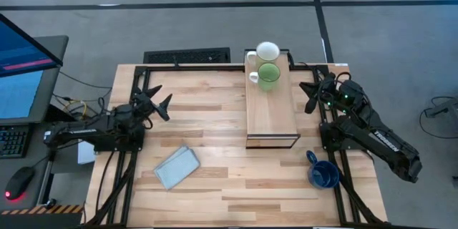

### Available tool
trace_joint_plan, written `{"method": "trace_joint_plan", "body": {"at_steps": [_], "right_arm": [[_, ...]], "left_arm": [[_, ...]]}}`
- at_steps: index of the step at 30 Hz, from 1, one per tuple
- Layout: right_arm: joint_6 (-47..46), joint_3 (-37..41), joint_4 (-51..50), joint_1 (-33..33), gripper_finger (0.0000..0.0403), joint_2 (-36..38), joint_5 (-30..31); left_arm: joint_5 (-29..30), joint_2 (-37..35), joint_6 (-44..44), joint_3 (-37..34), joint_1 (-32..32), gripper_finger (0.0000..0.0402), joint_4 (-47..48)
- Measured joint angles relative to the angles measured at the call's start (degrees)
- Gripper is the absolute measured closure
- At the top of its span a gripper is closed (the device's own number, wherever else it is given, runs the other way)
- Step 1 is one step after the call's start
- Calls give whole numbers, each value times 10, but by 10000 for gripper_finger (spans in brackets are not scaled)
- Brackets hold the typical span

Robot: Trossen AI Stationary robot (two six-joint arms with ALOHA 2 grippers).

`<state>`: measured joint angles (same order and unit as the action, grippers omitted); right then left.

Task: Stack small to large cups/mugs on shelf
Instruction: Put the blue mug on the shelf

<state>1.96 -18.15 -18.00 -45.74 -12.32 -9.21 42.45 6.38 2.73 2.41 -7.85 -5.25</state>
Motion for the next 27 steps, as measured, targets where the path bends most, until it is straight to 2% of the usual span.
{"method": "trace_joint_plan", "body": {"at_steps": [7, 12, 15, 20, 24, 27], "right_arm": [[3, 0, 2, 0, 343, 0, 0], [15, 0, 6, 0, 343, 0, -6], [14, -9, 0, 0, 343, 0, -32], [-4, -65, -18, 11, 343, -2, -74], [-7, -134, -22, 43, 343, -7, -77], [-6, -203, -97, 70, 343, -30, -72]], "left_arm": [[-1, -44, 20, -16, -1, 124, 4], [42, -49, 33, -15, -1, 124, 14], [57, -44, 40, -15, -1, 124, 16], [63, -44, 50, -15, -1, 124, 17], [63, -44, 53, -15, -1, 124, 17], [63, -44, 63, -15, -1, 124, 18]]}}
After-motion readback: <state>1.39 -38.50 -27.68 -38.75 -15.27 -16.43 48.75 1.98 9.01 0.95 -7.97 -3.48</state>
